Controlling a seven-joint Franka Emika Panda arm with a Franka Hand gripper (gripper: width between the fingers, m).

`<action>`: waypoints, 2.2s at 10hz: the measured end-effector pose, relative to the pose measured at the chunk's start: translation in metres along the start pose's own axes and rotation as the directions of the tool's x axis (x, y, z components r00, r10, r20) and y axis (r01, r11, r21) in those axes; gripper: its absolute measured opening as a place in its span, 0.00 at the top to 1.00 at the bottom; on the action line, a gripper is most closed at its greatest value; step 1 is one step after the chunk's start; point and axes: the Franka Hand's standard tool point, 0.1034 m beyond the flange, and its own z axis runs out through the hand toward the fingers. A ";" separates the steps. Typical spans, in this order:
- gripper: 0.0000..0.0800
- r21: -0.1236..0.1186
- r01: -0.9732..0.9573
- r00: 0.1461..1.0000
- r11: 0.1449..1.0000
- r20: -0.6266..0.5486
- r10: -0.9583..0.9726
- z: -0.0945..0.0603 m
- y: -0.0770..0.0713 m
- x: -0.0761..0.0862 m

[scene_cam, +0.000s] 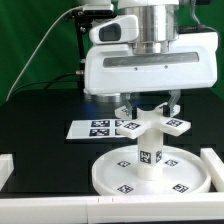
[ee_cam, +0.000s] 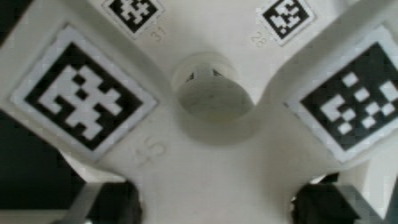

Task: Assemble round table

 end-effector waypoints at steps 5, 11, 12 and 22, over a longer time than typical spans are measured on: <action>0.47 0.015 -0.702 0.712 0.712 -0.004 0.702 0.001 0.001 -0.002; 0.47 0.012 -0.987 0.160 0.159 0.030 0.987 0.001 0.000 -0.004; 0.47 0.022 -0.989 0.148 0.147 0.027 0.989 0.001 -0.001 -0.004; 0.19 0.061 -0.453 0.891 0.890 -0.002 0.454 -0.017 -0.012 0.002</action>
Offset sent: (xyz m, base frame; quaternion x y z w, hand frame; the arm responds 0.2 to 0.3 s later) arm -0.0046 0.0048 -0.0113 0.0205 0.0218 0.3813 0.9240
